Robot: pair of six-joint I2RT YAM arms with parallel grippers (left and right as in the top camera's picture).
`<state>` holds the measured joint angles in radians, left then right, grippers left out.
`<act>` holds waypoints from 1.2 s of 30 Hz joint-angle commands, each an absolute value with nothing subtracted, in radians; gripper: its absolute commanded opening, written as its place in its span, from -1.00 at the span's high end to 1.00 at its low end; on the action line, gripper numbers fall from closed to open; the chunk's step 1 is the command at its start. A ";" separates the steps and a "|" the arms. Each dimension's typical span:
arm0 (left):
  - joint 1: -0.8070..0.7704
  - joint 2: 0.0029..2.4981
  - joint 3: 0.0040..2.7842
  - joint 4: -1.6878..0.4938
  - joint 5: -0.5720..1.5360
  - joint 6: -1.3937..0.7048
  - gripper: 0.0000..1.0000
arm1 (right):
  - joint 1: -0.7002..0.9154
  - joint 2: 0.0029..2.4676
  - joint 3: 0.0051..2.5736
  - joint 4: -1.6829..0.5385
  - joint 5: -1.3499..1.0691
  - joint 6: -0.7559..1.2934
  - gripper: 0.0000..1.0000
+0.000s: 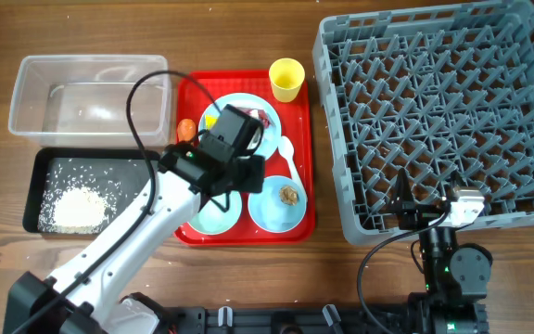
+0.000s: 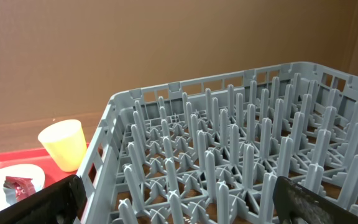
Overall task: Sort waste into correct bins and load items into the dishwasher rack
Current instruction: 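Return the empty green bowl to the red tray and release, then grasp the brown food scrap in the blue bowl with the left gripper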
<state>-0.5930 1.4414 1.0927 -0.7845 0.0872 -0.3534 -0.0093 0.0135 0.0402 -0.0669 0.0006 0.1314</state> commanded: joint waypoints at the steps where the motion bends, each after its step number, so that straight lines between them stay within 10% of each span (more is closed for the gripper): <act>1: -0.671 1.456 1.105 -0.758 0.115 -0.349 0.12 | -0.005 0.005 0.037 -0.064 -0.008 0.141 -0.99; 36: -0.756 1.788 1.103 -0.643 0.141 -0.435 -0.12 | -0.005 0.005 0.037 -0.064 -0.008 0.141 -0.99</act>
<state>-0.7509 1.7809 1.0988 -0.6483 0.1287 -0.4248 -0.0093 0.0135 0.0402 -0.0669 0.0006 0.1314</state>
